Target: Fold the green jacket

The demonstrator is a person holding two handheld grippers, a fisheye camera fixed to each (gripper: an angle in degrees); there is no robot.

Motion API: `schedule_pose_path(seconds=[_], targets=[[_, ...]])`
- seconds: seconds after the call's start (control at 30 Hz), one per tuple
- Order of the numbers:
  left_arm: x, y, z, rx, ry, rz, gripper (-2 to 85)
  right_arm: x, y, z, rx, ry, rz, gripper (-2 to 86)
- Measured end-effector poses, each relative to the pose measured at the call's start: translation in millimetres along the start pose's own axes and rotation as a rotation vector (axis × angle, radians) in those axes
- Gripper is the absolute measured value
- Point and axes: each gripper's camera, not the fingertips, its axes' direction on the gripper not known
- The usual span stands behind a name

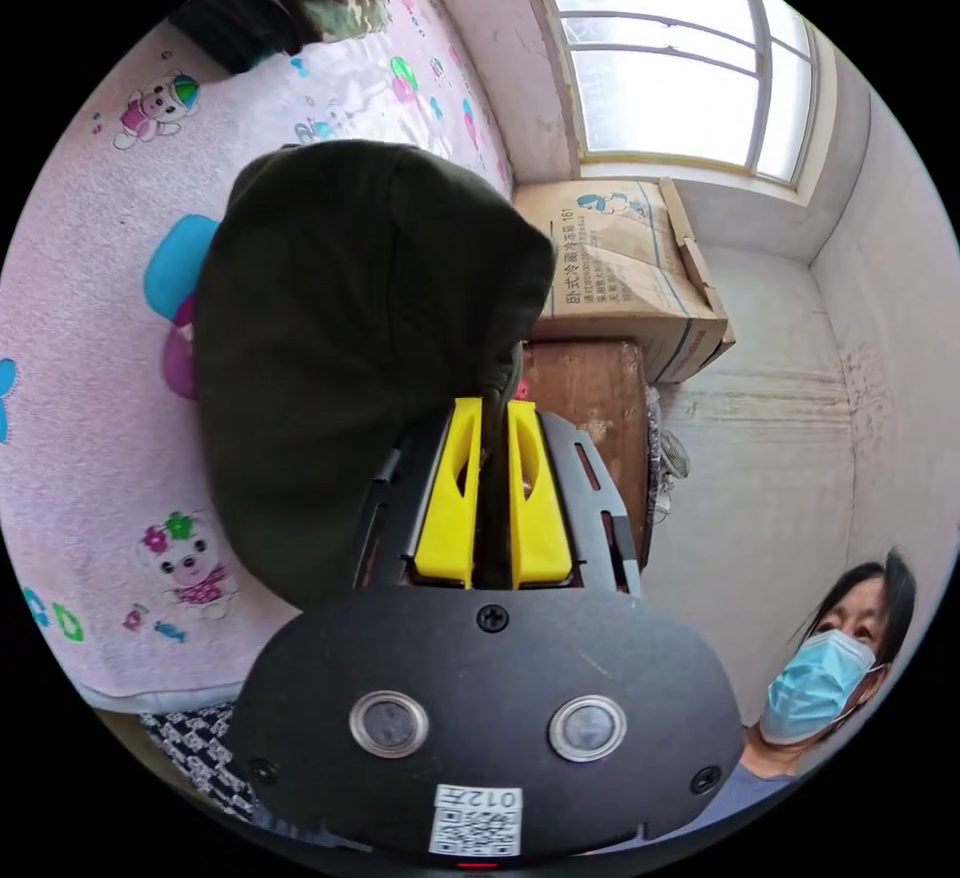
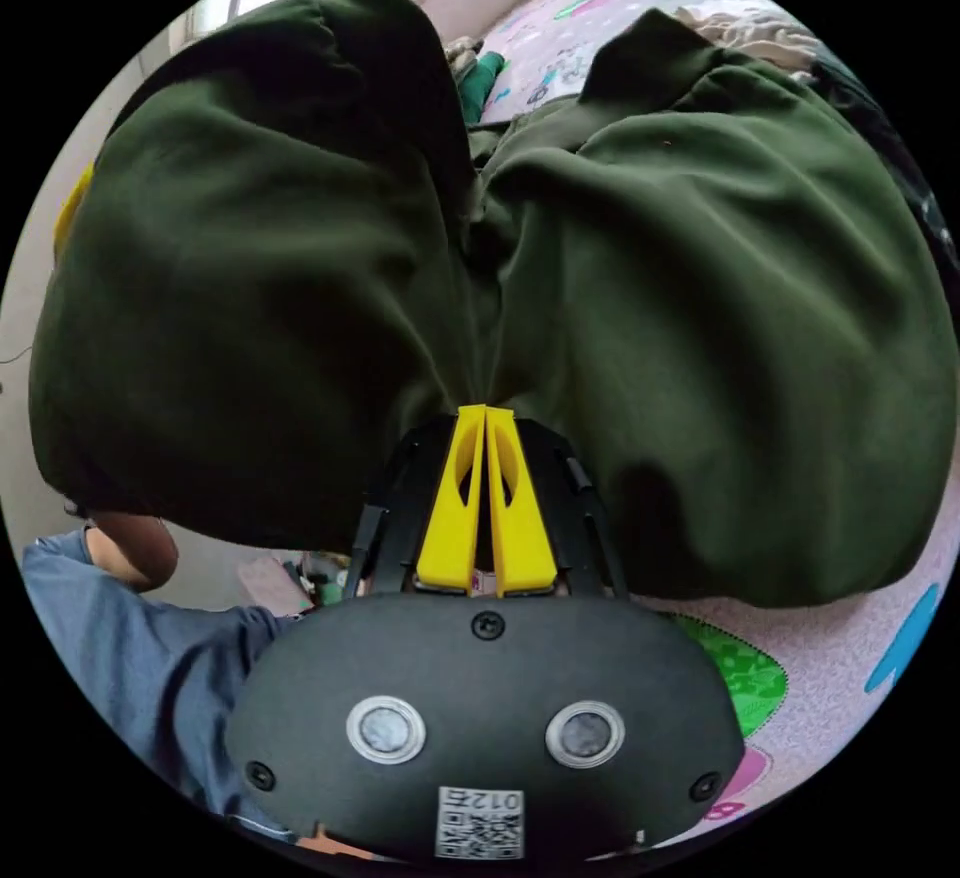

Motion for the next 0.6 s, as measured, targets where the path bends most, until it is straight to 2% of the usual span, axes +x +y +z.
schedule_pose_path(seconds=[0.13, 0.33, 0.43, 0.5, 0.6], targets=[[0.8, -16.7, 74.9, -0.009, 0.011, 0.023, 1.6, 17.8, 61.6, -70.3, 0.241, -0.028, 0.069, -0.1], [-46.8, -20.5, 178.9, -0.005, -0.019, 0.039, 0.2, 45.6, 145.9, -147.7, 0.359, 0.083, 0.221, -0.2], [-66.3, -16.2, 215.6, -0.017, -0.114, 0.113, -0.1, 40.7, 167.3, -178.1, 0.409, 0.143, 0.245, -0.2], [-73.5, -15.3, 228.3, -0.030, -0.115, 0.142, -0.1, 28.8, 171.4, -193.1, 0.446, 0.172, 0.228, -0.2], [-75.9, -17.6, 235.6, -0.054, -0.027, 0.155, 0.1, -12.3, 161.2, -207.4, 0.490, 0.227, 0.072, -0.2]])
